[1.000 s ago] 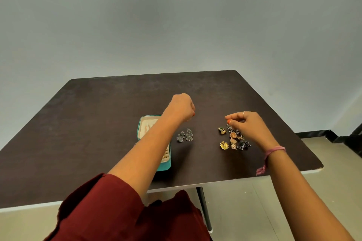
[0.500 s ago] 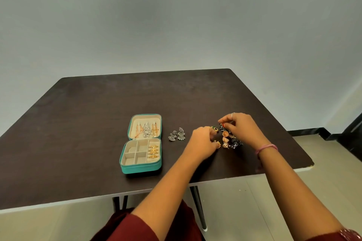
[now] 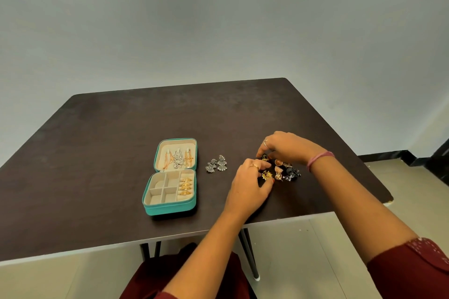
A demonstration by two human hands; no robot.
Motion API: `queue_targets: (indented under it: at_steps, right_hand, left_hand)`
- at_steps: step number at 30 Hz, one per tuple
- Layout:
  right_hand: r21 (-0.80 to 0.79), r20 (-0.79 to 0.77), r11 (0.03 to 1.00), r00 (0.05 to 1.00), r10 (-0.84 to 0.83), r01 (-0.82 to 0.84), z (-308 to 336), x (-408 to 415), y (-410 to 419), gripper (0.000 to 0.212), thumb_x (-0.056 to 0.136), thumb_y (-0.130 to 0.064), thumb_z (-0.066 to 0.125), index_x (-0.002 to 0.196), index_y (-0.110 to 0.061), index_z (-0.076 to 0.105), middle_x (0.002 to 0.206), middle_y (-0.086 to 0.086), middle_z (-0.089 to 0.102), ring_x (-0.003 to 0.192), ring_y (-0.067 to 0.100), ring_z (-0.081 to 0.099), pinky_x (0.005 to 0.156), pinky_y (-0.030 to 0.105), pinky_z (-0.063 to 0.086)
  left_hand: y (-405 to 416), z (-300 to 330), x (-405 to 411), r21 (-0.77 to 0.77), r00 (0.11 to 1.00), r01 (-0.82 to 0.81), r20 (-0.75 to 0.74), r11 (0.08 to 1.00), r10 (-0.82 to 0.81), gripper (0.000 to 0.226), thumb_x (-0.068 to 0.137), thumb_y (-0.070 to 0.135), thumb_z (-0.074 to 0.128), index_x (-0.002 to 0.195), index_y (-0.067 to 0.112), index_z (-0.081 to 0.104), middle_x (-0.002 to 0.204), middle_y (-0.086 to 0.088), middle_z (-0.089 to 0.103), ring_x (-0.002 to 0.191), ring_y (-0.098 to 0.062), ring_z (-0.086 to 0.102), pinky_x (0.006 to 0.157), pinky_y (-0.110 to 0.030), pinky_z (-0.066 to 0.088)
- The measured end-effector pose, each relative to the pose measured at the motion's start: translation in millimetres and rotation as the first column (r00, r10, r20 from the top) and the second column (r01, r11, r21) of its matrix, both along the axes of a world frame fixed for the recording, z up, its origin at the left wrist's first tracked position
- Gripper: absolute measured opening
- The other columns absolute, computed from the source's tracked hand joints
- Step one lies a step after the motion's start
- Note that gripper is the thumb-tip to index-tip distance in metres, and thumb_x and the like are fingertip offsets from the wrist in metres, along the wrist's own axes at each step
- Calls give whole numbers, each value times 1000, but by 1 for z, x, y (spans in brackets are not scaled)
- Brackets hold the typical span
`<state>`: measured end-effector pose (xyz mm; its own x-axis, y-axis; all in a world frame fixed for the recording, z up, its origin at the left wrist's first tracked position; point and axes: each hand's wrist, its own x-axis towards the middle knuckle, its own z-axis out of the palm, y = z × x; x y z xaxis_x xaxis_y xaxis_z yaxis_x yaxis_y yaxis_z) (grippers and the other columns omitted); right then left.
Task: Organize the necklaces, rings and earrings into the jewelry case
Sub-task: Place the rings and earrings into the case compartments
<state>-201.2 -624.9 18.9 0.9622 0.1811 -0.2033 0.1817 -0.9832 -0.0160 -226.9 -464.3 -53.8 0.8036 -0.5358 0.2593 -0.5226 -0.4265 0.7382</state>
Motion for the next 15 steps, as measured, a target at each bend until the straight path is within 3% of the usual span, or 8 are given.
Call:
queue_targets:
  at_steps: [2,5,9,12,15]
  right_hand:
    - [-36,0,999,1000,22,-22,-1,1,0,35,97,-13,48,117,-37,64,124,-7,60,112,16,50,87,34,46]
    - [-95,14,994,999,47,-46,0,3,2,33,97,-15,48,117,-37,62,122,-9,61,113,14,50,81,28,36]
    - [-34,26,999,999,33,-32,2,0,1,23,93,-20,55,111,-31,65,109,-10,63,104,11,55,79,26,35]
    - [174,75,983,994,-76,62,2,-7,-4,15,89,-21,61,101,-27,69,96,-11,63,95,11,61,81,27,47]
    - [475,155,867,955,-251,151,5,-21,-8,8,87,-19,65,93,-24,68,89,-12,62,85,5,61,77,22,50]
  left_hand:
    - [-1,-1,0,11,1000,-14,11,1000,13,24,89,25,62,113,25,63,110,7,55,100,-8,51,85,-23,42]
    - [-3,-2,1,2,999,-38,7,999,38,18,90,26,63,107,24,68,105,8,56,99,-8,51,84,-21,41]
    - [-3,-2,1,-23,998,-57,2,998,57,19,90,22,64,108,18,69,103,6,56,93,-4,50,81,-14,38]
    - [0,1,4,-46,997,-73,-30,996,72,20,89,19,65,108,16,71,105,2,61,95,-8,57,86,-21,45]
    - [2,4,7,-35,996,-78,-45,996,76,19,89,16,65,106,15,72,105,0,65,98,-12,60,89,-27,48]
